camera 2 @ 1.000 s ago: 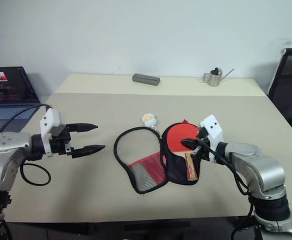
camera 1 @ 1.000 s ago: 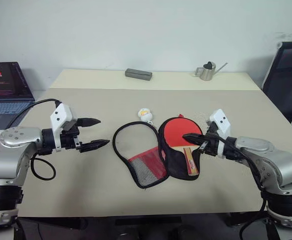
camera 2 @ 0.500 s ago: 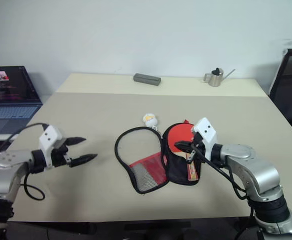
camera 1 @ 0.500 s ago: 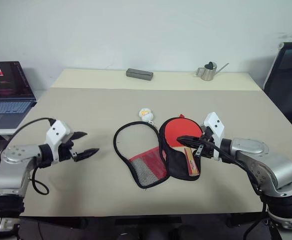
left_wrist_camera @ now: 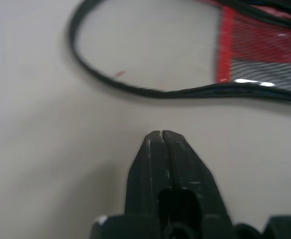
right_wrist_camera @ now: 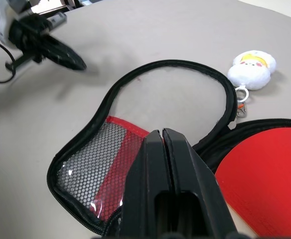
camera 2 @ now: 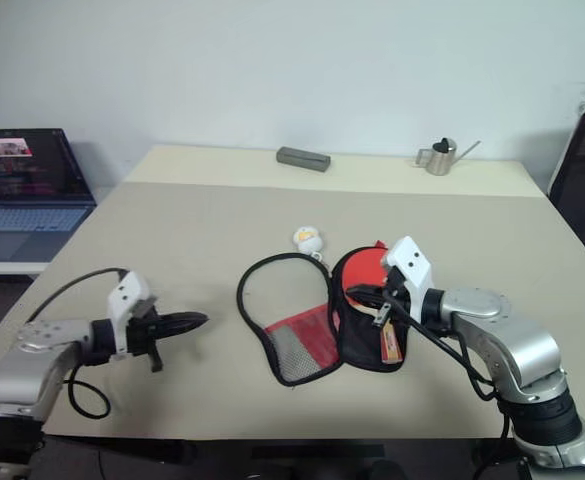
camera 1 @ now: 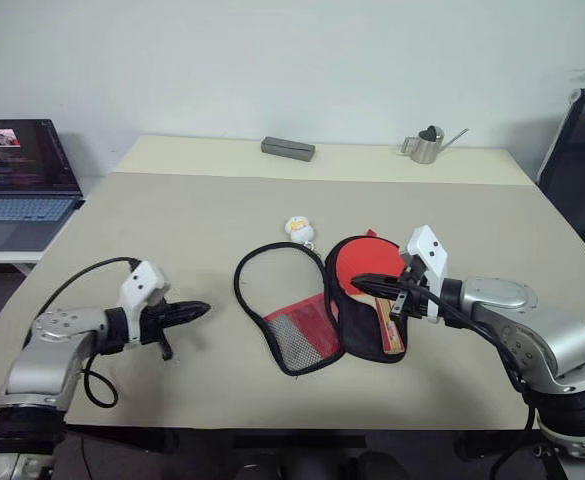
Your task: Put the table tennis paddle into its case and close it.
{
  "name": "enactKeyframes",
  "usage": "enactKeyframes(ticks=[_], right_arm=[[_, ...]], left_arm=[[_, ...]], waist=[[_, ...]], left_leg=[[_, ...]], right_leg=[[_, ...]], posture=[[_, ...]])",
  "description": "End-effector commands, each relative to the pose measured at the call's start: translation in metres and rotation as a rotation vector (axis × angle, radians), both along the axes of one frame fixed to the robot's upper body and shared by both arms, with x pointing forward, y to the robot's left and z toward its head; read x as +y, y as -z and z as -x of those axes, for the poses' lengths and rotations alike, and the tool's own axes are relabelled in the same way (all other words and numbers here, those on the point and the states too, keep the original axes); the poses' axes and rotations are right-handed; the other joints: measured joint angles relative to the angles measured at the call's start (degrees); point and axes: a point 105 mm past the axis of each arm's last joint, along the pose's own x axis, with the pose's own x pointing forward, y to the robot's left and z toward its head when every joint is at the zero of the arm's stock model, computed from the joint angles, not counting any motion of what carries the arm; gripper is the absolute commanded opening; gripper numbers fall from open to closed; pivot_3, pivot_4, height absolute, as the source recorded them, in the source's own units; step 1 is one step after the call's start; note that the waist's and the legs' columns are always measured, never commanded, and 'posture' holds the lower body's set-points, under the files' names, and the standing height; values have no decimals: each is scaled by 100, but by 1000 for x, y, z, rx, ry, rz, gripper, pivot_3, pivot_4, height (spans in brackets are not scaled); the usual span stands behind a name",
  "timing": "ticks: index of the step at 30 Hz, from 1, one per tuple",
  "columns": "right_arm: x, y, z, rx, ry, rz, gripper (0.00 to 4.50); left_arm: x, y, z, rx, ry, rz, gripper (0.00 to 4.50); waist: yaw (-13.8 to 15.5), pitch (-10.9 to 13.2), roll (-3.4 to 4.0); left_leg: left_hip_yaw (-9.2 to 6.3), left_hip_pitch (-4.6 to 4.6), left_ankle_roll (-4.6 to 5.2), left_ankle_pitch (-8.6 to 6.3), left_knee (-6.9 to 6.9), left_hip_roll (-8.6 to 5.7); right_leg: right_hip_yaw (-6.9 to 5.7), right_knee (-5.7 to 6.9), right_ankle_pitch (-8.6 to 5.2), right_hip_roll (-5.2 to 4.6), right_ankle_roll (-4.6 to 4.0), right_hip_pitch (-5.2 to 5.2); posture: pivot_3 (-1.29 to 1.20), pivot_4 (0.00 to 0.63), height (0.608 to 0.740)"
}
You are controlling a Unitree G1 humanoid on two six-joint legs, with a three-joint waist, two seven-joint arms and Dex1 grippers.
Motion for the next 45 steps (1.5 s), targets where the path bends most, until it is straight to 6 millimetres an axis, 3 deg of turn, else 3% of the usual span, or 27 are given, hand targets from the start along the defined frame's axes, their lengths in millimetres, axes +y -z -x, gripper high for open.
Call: enactKeyframes(ticks=[1, 10, 25, 35, 39, 45], right_arm=[[3, -12, 6, -48, -40, -17, 0], [-2, -9, 11, -41, -36, -2, 0], [-1, -11, 14, -45, -27, -13, 0], [1, -12, 21, -31, -60, -35, 0], [-1, -20, 28, 24, -106, -88, 0], [-28, -42, 34, 75, -139, -113, 0]], left_arm=[[-10, -6, -7, -32, 33, -27, 24], [-22, 15, -20, 15, 66, -97, 24], [-74, 38, -46, -32, 127, -17, 24], [-97, 13, -58, -139, 168, 58, 24], [-114, -10, -59, -208, 234, 92, 24], [-136, -35, -61, -276, 306, 119, 24]], waist=[[0, -1, -2], [2, -2, -4], [182, -29, 12], [146, -35, 0], [122, -29, -8], [126, -24, 3]], left_leg=[[0, 0, 0, 0, 0, 0], [0, 0, 0, 0, 0, -3], [-3, 1, 0, 1, 13, -18], [-2, -2, 1, 2, 16, -21], [-1, -7, 2, 3, 16, -19], [-1, -7, 3, 2, 16, -12]], right_leg=[[0, 0, 1, 0, 1, 0], [-1, 0, 7, 1, 12, 2], [-23, -9, 20, -21, 37, 34], [-33, -14, 29, -26, 54, 36], [-31, -27, 29, -18, 58, 36], [-29, -51, 36, -5, 69, 48]], posture=[[0, 150, 740], [0, 150, 740], [0, 150, 740], [0, 150, 740], [0, 150, 740], [0, 150, 740]])
